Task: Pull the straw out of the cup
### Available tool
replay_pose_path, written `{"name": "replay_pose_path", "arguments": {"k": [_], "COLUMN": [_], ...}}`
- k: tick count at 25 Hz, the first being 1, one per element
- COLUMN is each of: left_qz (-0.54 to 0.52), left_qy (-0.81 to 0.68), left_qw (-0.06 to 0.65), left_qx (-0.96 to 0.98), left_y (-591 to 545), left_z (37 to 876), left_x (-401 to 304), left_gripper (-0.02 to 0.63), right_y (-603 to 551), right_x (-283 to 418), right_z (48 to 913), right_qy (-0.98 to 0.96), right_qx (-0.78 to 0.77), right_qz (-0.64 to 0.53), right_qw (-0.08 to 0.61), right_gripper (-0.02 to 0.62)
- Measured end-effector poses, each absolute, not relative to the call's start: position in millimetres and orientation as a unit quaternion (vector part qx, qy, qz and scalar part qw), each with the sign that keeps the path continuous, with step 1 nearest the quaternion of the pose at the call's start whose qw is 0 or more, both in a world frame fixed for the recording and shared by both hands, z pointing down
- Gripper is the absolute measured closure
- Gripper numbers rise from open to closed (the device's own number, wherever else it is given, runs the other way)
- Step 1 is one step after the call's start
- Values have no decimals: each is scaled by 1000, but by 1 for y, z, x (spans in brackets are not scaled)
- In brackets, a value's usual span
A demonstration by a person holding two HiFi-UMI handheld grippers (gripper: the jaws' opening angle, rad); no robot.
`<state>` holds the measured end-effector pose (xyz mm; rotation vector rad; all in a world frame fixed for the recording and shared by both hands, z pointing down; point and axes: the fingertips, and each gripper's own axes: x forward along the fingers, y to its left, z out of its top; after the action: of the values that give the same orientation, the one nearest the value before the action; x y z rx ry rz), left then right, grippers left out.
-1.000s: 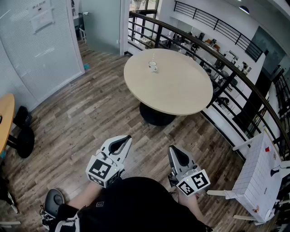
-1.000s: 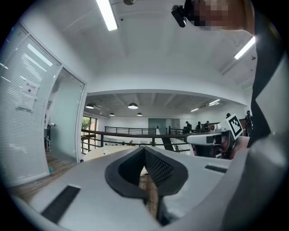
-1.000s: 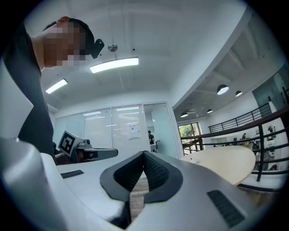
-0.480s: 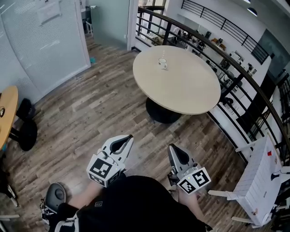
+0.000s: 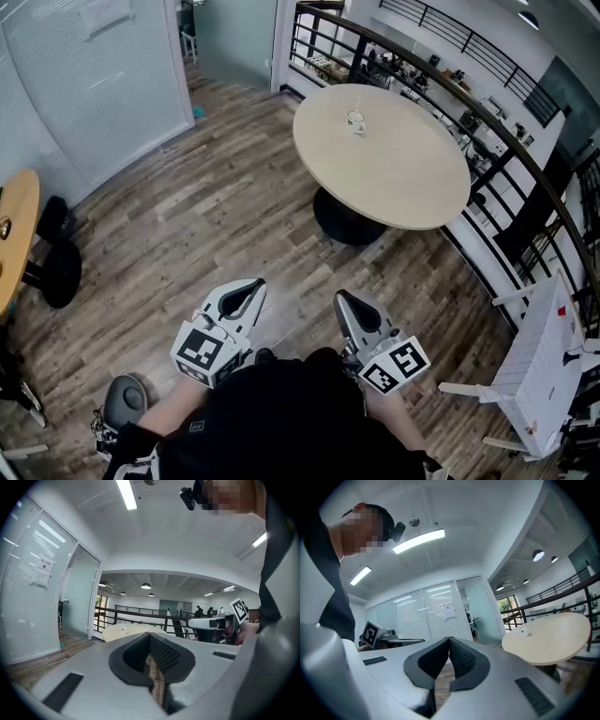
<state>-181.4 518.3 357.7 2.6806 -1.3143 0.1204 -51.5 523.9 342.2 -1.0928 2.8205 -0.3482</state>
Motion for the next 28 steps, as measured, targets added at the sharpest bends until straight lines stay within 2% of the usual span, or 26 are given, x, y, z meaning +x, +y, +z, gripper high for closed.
{"name": "replay_pose_path", "arguments": {"k": [6, 17, 28], "left_qz": [30, 36, 49], "left_qy": [-428, -442, -429], "left_qw": [102, 122, 107], "left_qx": [898, 888, 896], "left_y": [505, 458, 346], "left_z": [364, 382, 374], "left_x": [-196, -203, -161], "left_gripper": [598, 598, 598], "right_y": [514, 458, 348], "right_x": [-67, -74, -38], "right_z": [352, 366, 370], "right_qy": [918, 923, 923], "right_qx": [-375, -357, -357], "right_qz": [-130, -142, -141], "right_qw": [23, 28, 31], "right_gripper": [572, 572, 572]}}
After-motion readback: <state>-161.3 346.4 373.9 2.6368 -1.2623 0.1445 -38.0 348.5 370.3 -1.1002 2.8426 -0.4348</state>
